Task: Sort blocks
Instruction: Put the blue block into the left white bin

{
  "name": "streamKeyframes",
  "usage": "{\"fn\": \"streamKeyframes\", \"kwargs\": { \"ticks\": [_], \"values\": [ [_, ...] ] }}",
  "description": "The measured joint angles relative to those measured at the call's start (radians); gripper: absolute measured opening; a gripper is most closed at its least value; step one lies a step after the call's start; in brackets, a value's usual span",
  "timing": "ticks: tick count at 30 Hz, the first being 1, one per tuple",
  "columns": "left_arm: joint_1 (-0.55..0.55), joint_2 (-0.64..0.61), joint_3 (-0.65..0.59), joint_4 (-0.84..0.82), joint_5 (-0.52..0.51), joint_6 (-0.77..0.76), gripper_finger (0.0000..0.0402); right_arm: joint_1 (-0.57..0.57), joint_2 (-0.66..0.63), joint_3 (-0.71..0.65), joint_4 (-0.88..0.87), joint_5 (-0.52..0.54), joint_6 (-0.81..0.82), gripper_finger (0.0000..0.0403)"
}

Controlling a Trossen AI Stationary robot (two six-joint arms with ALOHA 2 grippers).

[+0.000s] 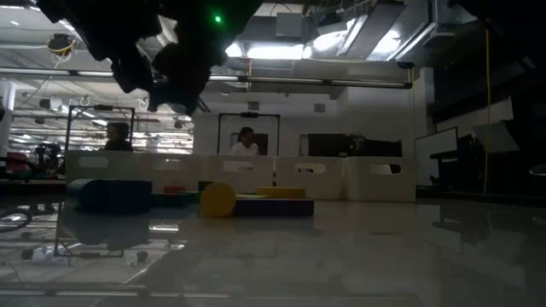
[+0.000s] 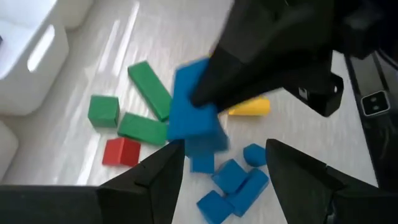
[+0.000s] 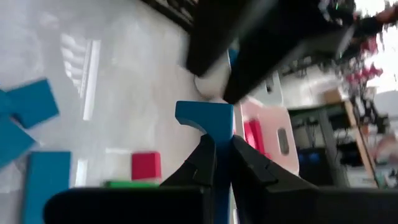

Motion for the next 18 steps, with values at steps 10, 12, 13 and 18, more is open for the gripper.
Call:
{"fn": "streamKeyframes", "kwargs": {
  "ticks": [10, 12, 13, 18],
  "values": [
    [-0.001, -0.057, 0.000, -0.007, 0.090, -0.063, 0.0212, 0.016, 0.000, 0.000, 0.205, -0.005, -0.151, 0.0033],
    [-0.001, -0.056, 0.000, -0.007, 0.108, -0.068, 0.0212, 0.014, 0.000, 0.000, 0.222, -0.006, -0.157, 0.0033],
    [-0.001, -0.057, 0.000, -0.007, 0.107, -0.069, 0.0212, 0.014, 0.000, 0.000, 0.223, -0.008, -0.158, 0.0033],
    [-0.001, -0.056, 0.000, -0.006, 0.107, -0.065, 0.0212, 0.014, 0.000, 0.000, 0.222, -0.008, -0.161, 0.0033]
  ]
}}
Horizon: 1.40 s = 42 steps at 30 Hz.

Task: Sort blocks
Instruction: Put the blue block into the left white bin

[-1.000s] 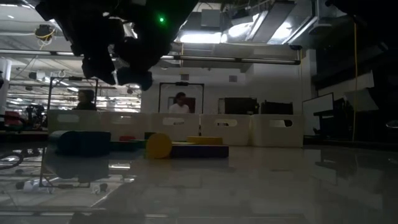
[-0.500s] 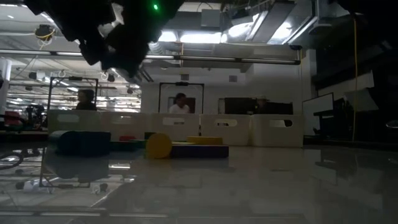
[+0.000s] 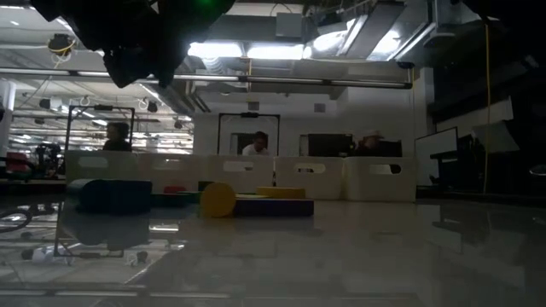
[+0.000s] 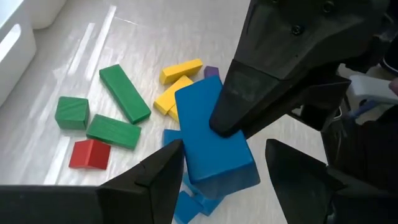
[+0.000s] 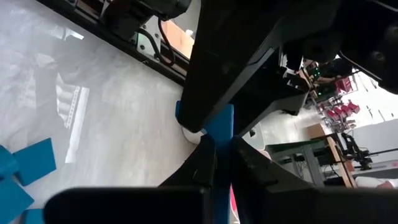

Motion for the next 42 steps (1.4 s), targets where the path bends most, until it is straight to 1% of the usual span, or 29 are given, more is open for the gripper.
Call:
{"fn": "streamKeyframes", "kwargs": {
  "ticks": [3, 5, 12, 21, 24, 29, 31, 35, 37, 39, 42],
  "values": [
    [0.000, 0.000, 0.000, 0.000, -0.008, 0.004, 0.0210, -0.001, 0.000, 0.000, -0.001, 0.000, -0.010, 0.0033],
    [0.000, 0.000, 0.000, -0.001, -0.010, 0.027, 0.0200, -0.001, 0.000, 0.000, -0.001, 0.001, -0.012, 0.0033],
    [0.001, 0.000, 0.000, -0.019, -0.019, 0.058, 0.0125, 0.000, 0.002, 0.000, -0.001, -0.004, -0.015, 0.0033],
    [0.001, 0.000, 0.000, -0.025, -0.011, 0.053, 0.0122, -0.001, 0.002, 0.000, -0.002, -0.037, -0.015, 0.0034],
    [0.000, 0.000, 0.000, -0.028, -0.007, 0.055, 0.0122, -0.002, 0.002, 0.000, -0.002, -0.061, -0.027, 0.0051],
    [-0.001, 0.000, 0.000, -0.031, -0.008, 0.058, 0.0124, -0.003, 0.002, 0.000, -0.001, -0.064, -0.034, 0.0117],
    [-0.001, 0.000, 0.001, -0.033, -0.042, 0.058, 0.0125, -0.003, 0.002, 0.000, -0.004, -0.026, -0.036, 0.0144],
    [-0.001, 0.000, 0.001, -0.057, -0.188, 0.053, 0.0126, -0.003, 0.000, 0.014, -0.035, 0.092, -0.032, 0.0177],
    [0.000, 0.000, 0.001, -0.056, -0.249, 0.051, 0.0127, -0.004, -0.006, 0.034, -0.073, 0.139, -0.029, 0.0184],
    [0.000, 0.000, 0.001, -0.055, -0.305, 0.048, 0.0127, -0.008, -0.015, 0.063, -0.152, 0.176, -0.012, 0.0185],
    [0.000, 0.000, 0.001, -0.053, -0.430, 0.029, 0.0127, -0.019, -0.045, 0.090, -0.306, 0.177, 0.052, 0.0180]
  ]
}}
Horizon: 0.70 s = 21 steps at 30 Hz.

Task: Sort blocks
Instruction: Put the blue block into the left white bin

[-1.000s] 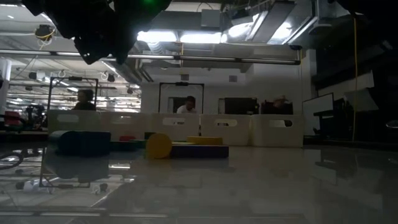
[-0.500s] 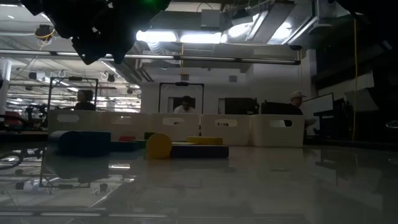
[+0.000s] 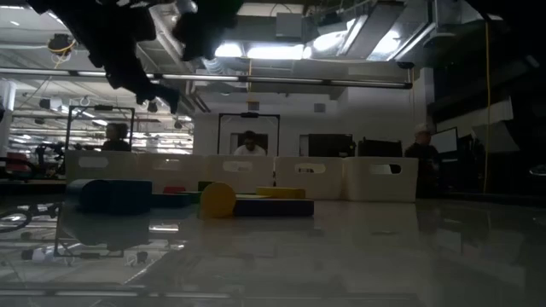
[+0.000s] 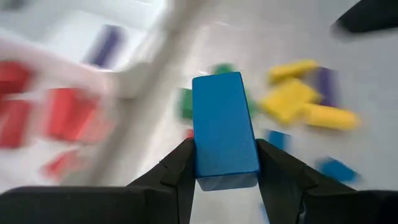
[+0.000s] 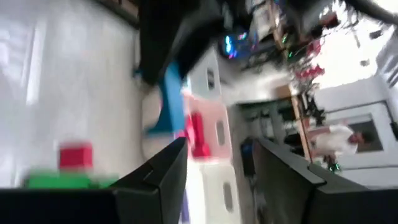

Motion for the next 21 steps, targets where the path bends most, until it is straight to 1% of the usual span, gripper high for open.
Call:
{"fn": "streamKeyframes", "kwargs": {
  "ticks": [3, 6, 8, 10, 11, 14, 17, 19, 21],
  "values": [
    [0.016, 0.000, 0.000, 0.003, -0.196, -0.038, 0.0128, -0.022, -0.043, 0.006, -0.158, -0.043, 0.109, 0.0173],
    [0.058, 0.000, 0.000, 0.006, -0.390, -0.093, 0.0128, -0.052, -0.103, 0.006, -0.320, -0.112, 0.229, 0.0167],
    [0.096, 0.000, 0.000, 0.009, -0.492, -0.132, 0.0128, -0.078, -0.142, 0.006, -0.428, -0.162, 0.311, 0.0164],
    [0.140, 0.003, 0.000, 0.013, -0.563, -0.188, 0.0128, -0.110, -0.178, 0.006, -0.524, -0.216, 0.394, 0.0163],
    [0.164, 0.007, 0.000, 0.014, -0.581, -0.209, 0.0128, -0.128, -0.192, 0.006, -0.568, -0.250, 0.433, 0.0163],
    [0.241, 0.025, 0.000, 0.011, -0.593, -0.240, 0.0129, -0.185, -0.221, 0.007, -0.668, -0.381, 0.512, 0.0163],
    [0.309, 0.063, 0.000, 0.005, -0.598, -0.274, 0.0129, -0.234, -0.220, 0.002, -0.740, -0.568, 0.508, 0.0163],
    [0.346, 0.100, 0.000, 0.007, -0.600, -0.289, 0.0129, -0.253, -0.220, -0.038, -0.728, -0.701, 0.467, 0.0163],
    [0.375, 0.143, 0.000, 0.009, -0.600, -0.291, 0.0129, -0.261, -0.219, -0.094, -0.674, -0.821, 0.432, 0.0163]
  ]
}}
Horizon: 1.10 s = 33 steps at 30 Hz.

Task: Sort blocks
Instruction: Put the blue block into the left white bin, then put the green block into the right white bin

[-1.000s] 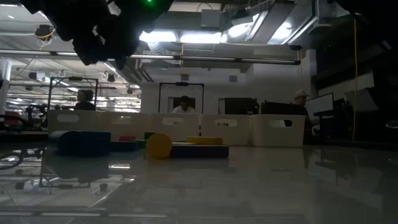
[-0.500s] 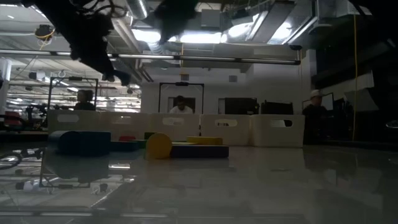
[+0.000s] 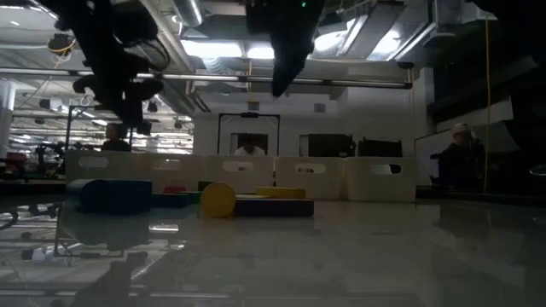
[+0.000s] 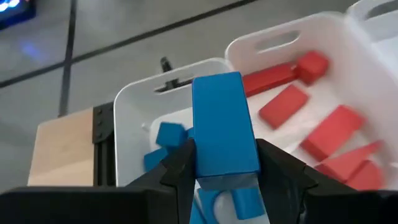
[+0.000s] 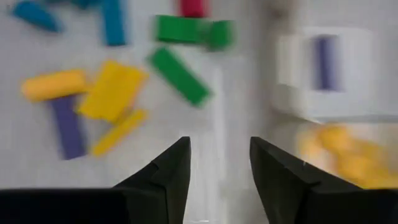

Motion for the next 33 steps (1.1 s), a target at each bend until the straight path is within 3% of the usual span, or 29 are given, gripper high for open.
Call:
{"fn": "streamKeyframes", "kwargs": {
  "ticks": [4, 9, 14, 24, 33],
  "values": [
    [0.034, 0.093, 0.000, 0.006, 0.000, 0.004, 0.0129, -0.004, 0.002, -0.110, 0.148, -0.097, -0.039, 0.0163],
    [0.046, 0.194, 0.000, 0.005, 0.000, 0.031, 0.0136, -0.003, 0.002, -0.247, 0.335, -0.111, -0.109, 0.0163],
    [0.045, 0.257, 0.000, 0.006, 0.010, 0.032, 0.0171, -0.008, 0.002, -0.373, 0.484, -0.109, -0.208, 0.0163],
    [0.042, 0.265, 0.000, 0.006, 0.014, 0.028, 0.0207, -0.024, 0.002, -0.544, 0.688, -0.087, -0.291, 0.0163],
    [0.037, 0.253, 0.000, 0.002, 0.137, 0.027, 0.0207, -0.088, 0.041, -0.573, 0.809, -0.246, -0.394, 0.0163]
  ]
}}
